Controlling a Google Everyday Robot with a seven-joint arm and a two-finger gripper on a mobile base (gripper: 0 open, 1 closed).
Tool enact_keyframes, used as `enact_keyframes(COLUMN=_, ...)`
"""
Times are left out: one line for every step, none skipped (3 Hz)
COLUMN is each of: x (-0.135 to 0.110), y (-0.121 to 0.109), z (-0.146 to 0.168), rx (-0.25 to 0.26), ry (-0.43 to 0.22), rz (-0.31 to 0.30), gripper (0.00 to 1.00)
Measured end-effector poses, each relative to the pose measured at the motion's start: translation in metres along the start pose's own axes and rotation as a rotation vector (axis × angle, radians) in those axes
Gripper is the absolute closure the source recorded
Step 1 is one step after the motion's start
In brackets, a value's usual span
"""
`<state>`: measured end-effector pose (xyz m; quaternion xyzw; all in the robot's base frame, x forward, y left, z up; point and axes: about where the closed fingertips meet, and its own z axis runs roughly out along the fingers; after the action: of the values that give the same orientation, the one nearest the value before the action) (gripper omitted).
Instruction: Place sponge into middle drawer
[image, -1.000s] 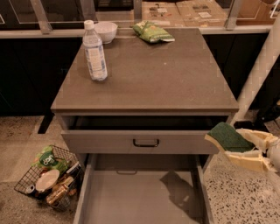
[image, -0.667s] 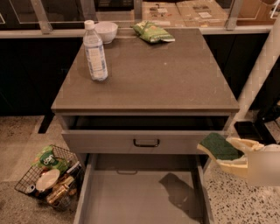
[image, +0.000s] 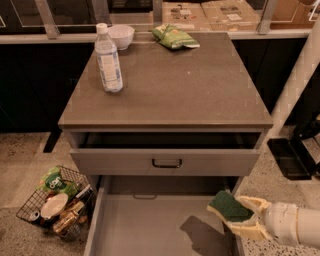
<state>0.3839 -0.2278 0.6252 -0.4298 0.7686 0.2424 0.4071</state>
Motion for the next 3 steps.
enact_keyframes(x=0.031, y=0.029, z=0.054, rx=-0.072, ry=-0.006, rz=0.009, gripper=1.0)
enact_keyframes(x=0.067, y=0.047, z=0.117, rx=-0.153, ry=-0.027, rz=0.044, gripper=1.0)
enact_keyframes(x=0.067, y=0.048, z=0.117, rx=-0.153, ry=-0.027, rz=0.044, gripper=1.0)
